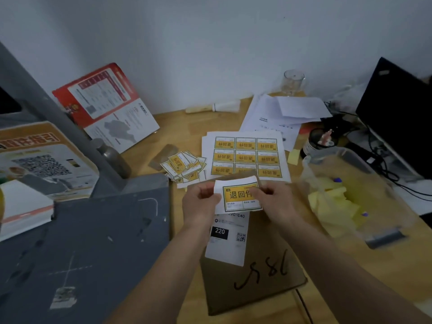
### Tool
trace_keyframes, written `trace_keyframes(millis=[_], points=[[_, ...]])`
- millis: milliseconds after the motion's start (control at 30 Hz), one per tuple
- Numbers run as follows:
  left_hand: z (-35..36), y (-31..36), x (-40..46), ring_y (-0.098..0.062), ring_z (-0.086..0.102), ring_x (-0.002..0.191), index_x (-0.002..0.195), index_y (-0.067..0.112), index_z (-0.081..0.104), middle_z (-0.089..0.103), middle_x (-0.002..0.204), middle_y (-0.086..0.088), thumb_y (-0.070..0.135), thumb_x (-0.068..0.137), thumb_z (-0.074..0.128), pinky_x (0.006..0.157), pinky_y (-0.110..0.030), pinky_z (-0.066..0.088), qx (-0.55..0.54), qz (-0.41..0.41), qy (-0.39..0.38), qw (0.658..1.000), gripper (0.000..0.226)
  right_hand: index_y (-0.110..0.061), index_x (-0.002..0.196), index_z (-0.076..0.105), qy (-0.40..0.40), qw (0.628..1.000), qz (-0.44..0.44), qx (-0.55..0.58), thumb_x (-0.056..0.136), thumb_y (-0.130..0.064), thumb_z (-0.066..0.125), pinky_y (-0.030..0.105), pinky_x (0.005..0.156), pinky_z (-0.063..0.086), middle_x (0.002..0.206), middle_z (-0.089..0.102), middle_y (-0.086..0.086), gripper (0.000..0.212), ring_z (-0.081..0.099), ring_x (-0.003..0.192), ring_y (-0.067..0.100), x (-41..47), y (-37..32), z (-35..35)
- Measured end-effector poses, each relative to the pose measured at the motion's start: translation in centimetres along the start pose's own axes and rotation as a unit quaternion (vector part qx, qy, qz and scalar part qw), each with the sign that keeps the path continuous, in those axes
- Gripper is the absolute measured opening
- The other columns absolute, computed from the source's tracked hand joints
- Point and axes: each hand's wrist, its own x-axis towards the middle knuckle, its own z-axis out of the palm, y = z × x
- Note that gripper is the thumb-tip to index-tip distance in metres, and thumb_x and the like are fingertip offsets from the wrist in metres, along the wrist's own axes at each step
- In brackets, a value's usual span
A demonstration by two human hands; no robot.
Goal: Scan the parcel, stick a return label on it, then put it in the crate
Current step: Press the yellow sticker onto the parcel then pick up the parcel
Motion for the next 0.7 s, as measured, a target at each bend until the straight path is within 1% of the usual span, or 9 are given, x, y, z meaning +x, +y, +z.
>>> trace_keyframes(millis=[67, 133, 200, 267, 367, 433, 500, 633, 700], points=[[0.4, 0.2, 0.5, -0.017, 0.069, 0.092, 0.095, 0.02, 0.067, 0.073, 0.101, -0.002, -0.005, 0.088, 0.059, 0.074, -0.029, 0.057, 0.037, 0.03, 0.0, 0.999, 0.027, -0.012, 0.079, 0.065, 0.019, 1.0, 0.004, 0.004, 0.089, -0.028, 0.06, 0.046, 0.081, 0.057, 0.085, 0.071, 0.009, 0.019, 0.069, 0.085, 0.025, 0.9, -0.1, 0.3], [0.7, 0.4, 1.0, -0.015, 0.068, 0.095, 0.097, 0.02, 0.066, 0.073, 0.101, -0.001, -0.005, 0.087, 0.06, 0.078, -0.027, 0.057, 0.07, 0.062, 0.001, 0.996, 0.028, -0.012, 0.075, 0.061, 0.041, 0.999, 0.004, 0.001, 0.09, -0.03, 0.059, 0.046, 0.079, 0.057, 0.083, 0.069, 0.01, 0.023, 0.068, 0.084, 0.026, 1.7, -0.2, 0.6], [1.1, 0.3, 1.3, -0.013, 0.069, 0.094, 0.106, 0.016, 0.066, 0.072, 0.101, 0.001, -0.004, 0.088, 0.06, 0.074, -0.022, 0.057, 0.102, 0.086, 0.003, 0.991, 0.027, -0.014, 0.07, 0.057, 0.071, 0.997, -0.007, -0.03, 0.09, -0.033, 0.058, 0.043, 0.075, 0.057, 0.085, 0.067, 0.01, 0.027, 0.066, 0.083, 0.025, 2.4, 0.0, 1.1], [1.3, 0.0, 1.5, -0.009, 0.068, 0.09, 0.109, 0.014, 0.065, 0.072, 0.099, 0.002, -0.003, 0.088, 0.061, 0.07, -0.016, 0.056, 0.127, 0.104, 0.01, 0.986, 0.028, -0.018, 0.068, 0.054, 0.094, 0.993, -0.016, -0.068, 0.089, -0.038, 0.058, 0.04, 0.074, 0.056, 0.092, 0.065, 0.009, 0.029, 0.064, 0.086, 0.024, 2.9, 0.5, 1.6], [1.7, -0.5, 1.7, -0.001, 0.066, 0.082, 0.108, 0.012, 0.064, 0.07, 0.096, 0.004, -0.004, 0.086, 0.062, 0.066, -0.013, 0.055, 0.134, 0.129, 0.023, 0.982, 0.027, -0.015, 0.074, 0.059, 0.12, 0.988, -0.025, -0.098, 0.089, -0.041, 0.055, 0.042, 0.083, 0.052, 0.097, 0.061, 0.006, 0.03, 0.057, 0.097, 0.022, 3.1, 1.1, 2.2], [2.0, -0.6, 1.8, 0.002, 0.063, 0.081, 0.107, 0.015, 0.063, 0.068, 0.092, 0.009, -0.003, 0.086, 0.062, 0.068, -0.013, 0.053, 0.138, 0.132, 0.03, 0.981, 0.027, -0.012, 0.081, 0.059, 0.132, 0.985, -0.029, -0.11, 0.09, -0.041, 0.054, 0.037, 0.088, 0.046, 0.102, 0.054, 0.003, 0.031, 0.048, 0.102, 0.018, 3.3, 1.2, 2.4], [2.2, -0.8, 1.8, 0.004, 0.061, 0.081, 0.107, 0.018, 0.061, 0.064, 0.089, 0.015, 0.0, 0.087, 0.063, 0.068, -0.013, 0.05, 0.136, 0.128, 0.034, 0.982, 0.027, -0.012, 0.084, 0.056, 0.138, 0.983, -0.039, -0.116, 0.091, -0.04, 0.053, 0.033, 0.088, 0.04, 0.103, 0.047, 0.001, 0.029, 0.041, 0.101, 0.016, 3.2, 1.1, 2.6], [2.5, -1.2, 2.1, 0.001, 0.062, 0.084, 0.111, 0.016, 0.062, 0.068, 0.099, 0.007, 0.003, 0.085, 0.066, 0.066, -0.011, 0.048, 0.148, 0.126, 0.045, 0.98, 0.03, -0.011, 0.085, 0.056, 0.149, 0.978, -0.057, -0.135, 0.09, -0.041, 0.054, 0.031, 0.088, 0.037, 0.101, 0.042, -0.001, 0.03, 0.039, 0.101, 0.015, 3.5, 1.6, 3.0], [2.5, -1.4, 2.3, 0.001, 0.062, 0.084, 0.113, 0.016, 0.061, 0.068, 0.101, 0.006, 0.004, 0.085, 0.067, 0.064, -0.011, 0.047, 0.155, 0.126, 0.046, 0.979, 0.03, -0.011, 0.088, 0.057, 0.152, 0.975, -0.064, -0.145, 0.09, -0.042, 0.053, 0.031, 0.089, 0.037, 0.101, 0.042, -0.001, 0.031, 0.037, 0.099, 0.013, 3.5, 1.8, 3.1]])
